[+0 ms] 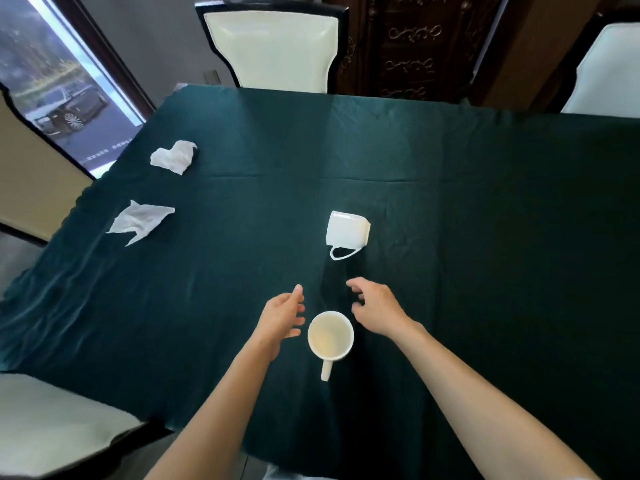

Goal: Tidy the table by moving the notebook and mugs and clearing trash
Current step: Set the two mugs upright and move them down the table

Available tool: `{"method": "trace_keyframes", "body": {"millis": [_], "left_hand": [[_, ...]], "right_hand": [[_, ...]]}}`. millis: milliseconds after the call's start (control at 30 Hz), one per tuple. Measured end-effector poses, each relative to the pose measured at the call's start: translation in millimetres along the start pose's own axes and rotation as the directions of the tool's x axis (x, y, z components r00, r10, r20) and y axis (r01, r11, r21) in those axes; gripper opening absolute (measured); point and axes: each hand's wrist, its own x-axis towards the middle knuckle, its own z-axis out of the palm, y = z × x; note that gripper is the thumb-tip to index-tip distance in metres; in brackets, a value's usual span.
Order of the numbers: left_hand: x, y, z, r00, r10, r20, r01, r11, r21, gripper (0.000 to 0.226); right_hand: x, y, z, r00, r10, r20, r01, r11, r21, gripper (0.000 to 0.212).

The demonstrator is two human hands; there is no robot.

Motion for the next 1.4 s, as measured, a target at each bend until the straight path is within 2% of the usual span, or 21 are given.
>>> {"method": "trace_keyframes", "body": {"millis": [167,300,500,633,833,967,1100,1233,1400], "left_hand": [[52,52,2,0.997,0.028,0.066,-0.027,0.999,-0.017,0.036],[93,88,10,0.993,0.028,0.114,-0.022,0.999,-0.048,0.036],[141,114,27,0.978,-0.029,0.206,0.045,0.996,-0.071,0.051],[160,117,38,0.961,-0.074,0.266,0.107,0.988,-0.108,0.039],[172,118,45,0.949,-0.104,0.298,0.158,0.973,-0.165,0.037],[172,123,38,0.923,-0.148,0.354,0.236,0.946,-0.221,0.063],[160,129,26,0.890,-0.190,0.413,0.318,0.910,-0.266,0.066],[136,128,22,0.905,-0.153,0.397,0.272,0.925,-0.264,0.058],[84,124,22,0.938,-0.030,0.345,0.138,0.946,-0.294,0.051]], "right_hand": [[41,-32,-23,0.976,-0.056,-0.209,0.036,0.995,-0.098,0.051],[78,-54,-32,0.950,-0.105,-0.295,0.041,0.975,-0.217,0.062],[124,-69,-20,0.941,-0.040,-0.336,-0.099,0.917,-0.386,0.084],[143,-69,-14,0.913,-0.009,-0.409,-0.181,0.887,-0.424,0.085],[155,-71,-13,0.885,0.037,-0.464,-0.236,0.895,-0.378,0.080],[157,-72,-16,0.883,0.037,-0.467,-0.216,0.917,-0.335,0.080],[142,-66,-20,0.865,0.000,-0.502,-0.137,0.962,-0.236,0.082],[117,-60,-29,0.877,-0.032,-0.479,-0.002,0.998,-0.069,0.084],[71,-54,-48,0.856,-0.109,-0.505,0.127,0.992,0.000,0.085]]}}
